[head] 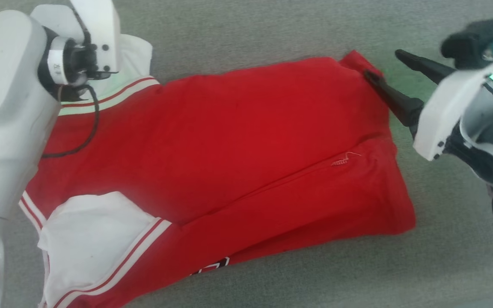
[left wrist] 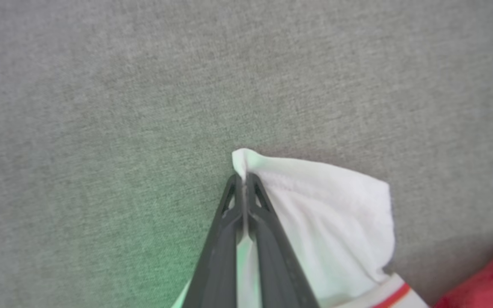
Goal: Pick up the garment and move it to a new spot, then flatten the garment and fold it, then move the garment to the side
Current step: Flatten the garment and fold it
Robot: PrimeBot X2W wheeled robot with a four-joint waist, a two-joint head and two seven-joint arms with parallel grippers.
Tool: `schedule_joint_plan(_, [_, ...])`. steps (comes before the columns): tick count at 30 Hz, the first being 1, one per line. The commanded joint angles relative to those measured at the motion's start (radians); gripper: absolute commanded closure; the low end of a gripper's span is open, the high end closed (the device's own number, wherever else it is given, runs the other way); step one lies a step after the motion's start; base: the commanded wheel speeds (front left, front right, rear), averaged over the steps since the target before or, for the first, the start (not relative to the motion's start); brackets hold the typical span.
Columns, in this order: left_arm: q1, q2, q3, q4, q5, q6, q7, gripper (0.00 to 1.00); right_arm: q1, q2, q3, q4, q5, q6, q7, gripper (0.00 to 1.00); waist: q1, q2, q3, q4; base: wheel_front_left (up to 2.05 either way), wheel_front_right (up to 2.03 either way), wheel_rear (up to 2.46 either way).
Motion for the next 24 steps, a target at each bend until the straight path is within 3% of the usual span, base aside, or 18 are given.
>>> schedule_joint_plan(1, [0.021, -0.017, -0.020, 0.012, 0.001, -0.011, 0.003, 1.00, -0.035, 0.017, 0.023, 0.028, 0.026, 0.000, 0.049, 0.00, 0.0000, -0.0001, 0.005, 0.016, 0.00, 0.00, 0.00])
schedule_joint_plan(11, [-0.013, -0.056, -0.023, 0.028, 0.003, -0.032, -0.043, 1.00, -0.156, 0.054, 0.162, 0.193, 0.031, 0.000, 0.212, 0.00, 0.0000, -0.0001, 0.016, 0.049, 0.00, 0.00, 0.00])
schedule_joint_plan(12, [-0.015, -0.060, -0.022, 0.031, 0.002, -0.036, -0.052, 1.00, -0.161, 0.062, 0.179, 0.210, 0.038, -0.001, 0.222, 0.07, 0.0000, -0.0001, 0.015, 0.052, 0.00, 0.00, 0.00])
schedule_joint_plan(13, [-0.017, -0.063, -0.020, 0.034, 0.001, -0.036, -0.063, 1.00, -0.169, 0.066, 0.187, 0.226, 0.044, 0.000, 0.222, 0.75, 0.0000, -0.0001, 0.014, 0.055, 0.00, 0.00, 0.00])
schedule_joint_plan(14, [-0.017, -0.066, -0.018, 0.038, 0.000, -0.039, -0.070, 1.00, -0.179, 0.064, 0.196, 0.242, 0.043, 0.000, 0.217, 1.00, 0.0000, -0.0001, 0.012, 0.058, 0.00, 0.00, 0.00])
schedule_joint_plan(24, [-0.022, -0.068, -0.011, 0.018, -0.027, -0.084, -0.090, 1.00, -0.184, 0.007, 0.169, 0.273, 0.047, -0.001, 0.046, 1.00, 0.0000, -0.0001, -0.060, 0.108, 0.00, 0.00, 0.00])
